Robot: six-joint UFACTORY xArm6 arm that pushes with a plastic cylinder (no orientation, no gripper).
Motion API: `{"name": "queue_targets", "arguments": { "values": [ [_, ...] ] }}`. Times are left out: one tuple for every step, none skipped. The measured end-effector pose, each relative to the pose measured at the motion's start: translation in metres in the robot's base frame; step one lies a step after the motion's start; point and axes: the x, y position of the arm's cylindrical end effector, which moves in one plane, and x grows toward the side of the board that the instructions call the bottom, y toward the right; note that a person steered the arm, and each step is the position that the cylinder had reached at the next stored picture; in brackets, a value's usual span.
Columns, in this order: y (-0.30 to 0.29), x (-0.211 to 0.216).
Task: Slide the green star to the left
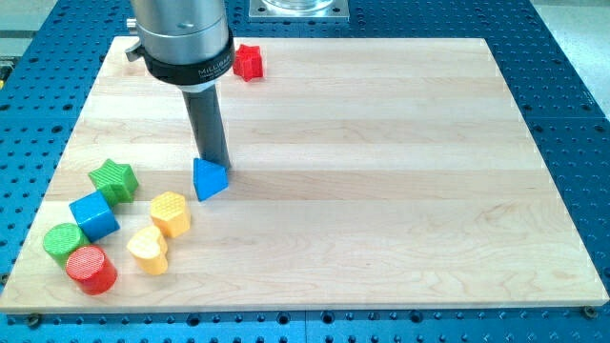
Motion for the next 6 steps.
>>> {"name": "queue_targets", "arguments": {
  "values": [
    [-0.022,0.020],
    [-0.041,0.020],
    [-0.067,0.020],
    [-0.092,0.020],
    [-0.106,0.017],
    [-0.022,-0.007]
  ]
}}
